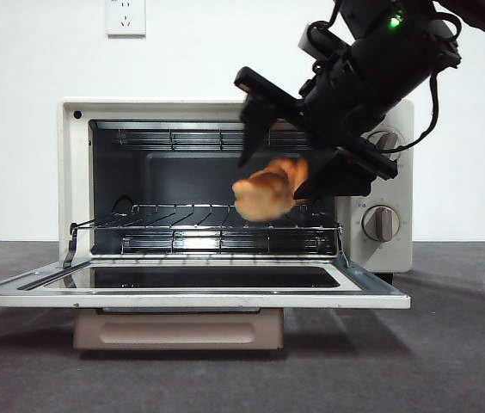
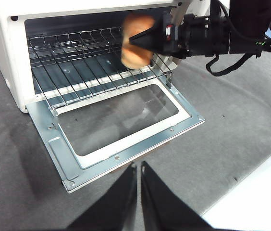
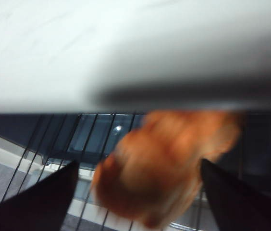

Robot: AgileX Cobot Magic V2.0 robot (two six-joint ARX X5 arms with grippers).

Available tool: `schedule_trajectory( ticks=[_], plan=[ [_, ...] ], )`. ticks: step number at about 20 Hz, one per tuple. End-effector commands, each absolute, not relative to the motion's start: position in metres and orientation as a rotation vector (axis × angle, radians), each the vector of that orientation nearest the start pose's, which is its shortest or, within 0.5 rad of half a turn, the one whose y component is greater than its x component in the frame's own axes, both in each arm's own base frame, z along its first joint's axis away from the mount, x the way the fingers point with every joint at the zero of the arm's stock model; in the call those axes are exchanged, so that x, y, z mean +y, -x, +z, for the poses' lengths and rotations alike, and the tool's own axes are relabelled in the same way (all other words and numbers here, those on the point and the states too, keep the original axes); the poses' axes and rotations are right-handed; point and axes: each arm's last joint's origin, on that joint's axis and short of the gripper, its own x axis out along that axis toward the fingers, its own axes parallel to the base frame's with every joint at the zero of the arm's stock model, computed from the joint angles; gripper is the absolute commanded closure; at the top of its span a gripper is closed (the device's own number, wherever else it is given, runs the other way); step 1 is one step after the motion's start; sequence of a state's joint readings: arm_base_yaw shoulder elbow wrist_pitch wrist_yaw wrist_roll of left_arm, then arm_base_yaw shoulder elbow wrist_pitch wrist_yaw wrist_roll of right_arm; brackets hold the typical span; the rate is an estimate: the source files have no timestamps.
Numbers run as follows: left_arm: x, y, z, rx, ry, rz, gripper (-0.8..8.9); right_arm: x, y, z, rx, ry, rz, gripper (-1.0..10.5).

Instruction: The left arm flap open the oven, the right arm pick bread and place it into oven, the left arm flap close the oven

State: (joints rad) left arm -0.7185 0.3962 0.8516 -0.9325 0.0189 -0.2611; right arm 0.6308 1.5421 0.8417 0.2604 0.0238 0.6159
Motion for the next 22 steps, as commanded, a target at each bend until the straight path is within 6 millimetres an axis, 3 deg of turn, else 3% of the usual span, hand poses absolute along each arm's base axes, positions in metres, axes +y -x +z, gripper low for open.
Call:
schedule_trajectory(
  ticks=[1,6,11,18,22],
  plan=[
    [-0.036,-0.041,0.328,0.522,0.073,-0.638,7.98,0.196,-0.267,0.215,0.582,-0.451,0.449,4.8],
    [-0.035,-0.043,0.326,0.569,0.137,-0.561,7.98,0.193,-0.259,0.229,0.591,-0.463,0.506,4.8],
    [-0.052,-0.060,0.321,0.699,0.178,-0.520,7.99,0.179,-0.225,0.263,0.642,-0.446,0.558,4.8],
    [-0.080,-0.114,0.321,0.872,0.218,-0.556,8.00,0.131,-0.154,0.312,0.669,-0.335,0.729,4.8],
    [-0.068,-0.156,0.307,0.946,0.272,-0.543,8.00,0.101,-0.117,0.325,0.637,-0.238,0.757,4.8]
  ],
)
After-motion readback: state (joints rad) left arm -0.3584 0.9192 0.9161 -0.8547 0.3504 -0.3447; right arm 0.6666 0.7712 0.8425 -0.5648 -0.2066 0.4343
